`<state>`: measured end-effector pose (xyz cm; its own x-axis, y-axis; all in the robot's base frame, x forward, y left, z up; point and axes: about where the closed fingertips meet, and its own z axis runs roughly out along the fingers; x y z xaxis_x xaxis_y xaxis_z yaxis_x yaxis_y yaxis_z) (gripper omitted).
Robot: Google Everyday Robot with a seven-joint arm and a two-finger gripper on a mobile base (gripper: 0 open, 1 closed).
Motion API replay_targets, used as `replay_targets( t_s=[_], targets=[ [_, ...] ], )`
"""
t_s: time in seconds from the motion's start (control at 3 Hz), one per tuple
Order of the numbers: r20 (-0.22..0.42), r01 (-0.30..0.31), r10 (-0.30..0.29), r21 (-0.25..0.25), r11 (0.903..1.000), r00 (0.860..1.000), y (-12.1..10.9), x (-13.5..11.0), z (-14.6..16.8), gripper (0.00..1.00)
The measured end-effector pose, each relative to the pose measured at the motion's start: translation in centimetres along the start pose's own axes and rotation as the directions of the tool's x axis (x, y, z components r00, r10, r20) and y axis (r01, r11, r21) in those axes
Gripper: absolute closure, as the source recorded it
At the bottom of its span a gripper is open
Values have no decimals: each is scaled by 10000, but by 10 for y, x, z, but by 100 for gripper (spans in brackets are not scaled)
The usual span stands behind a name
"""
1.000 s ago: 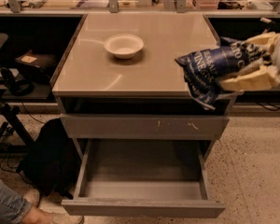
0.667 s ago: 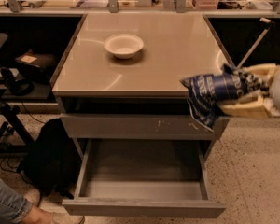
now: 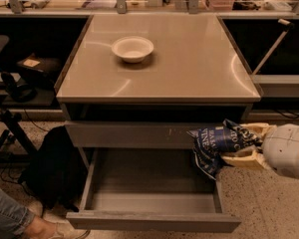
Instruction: Place blue chip bag into middle drawer
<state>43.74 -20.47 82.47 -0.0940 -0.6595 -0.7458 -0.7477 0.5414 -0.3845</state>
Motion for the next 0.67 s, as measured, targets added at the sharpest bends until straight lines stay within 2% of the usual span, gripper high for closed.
replay_targets(
  t_s=[0.33, 0.67],
  targets=[
    [1, 2, -2, -23, 10000, 10000, 1, 0, 0, 100],
    [-258, -105, 99, -232, 9997, 9996, 8, 27, 3, 100]
  ],
)
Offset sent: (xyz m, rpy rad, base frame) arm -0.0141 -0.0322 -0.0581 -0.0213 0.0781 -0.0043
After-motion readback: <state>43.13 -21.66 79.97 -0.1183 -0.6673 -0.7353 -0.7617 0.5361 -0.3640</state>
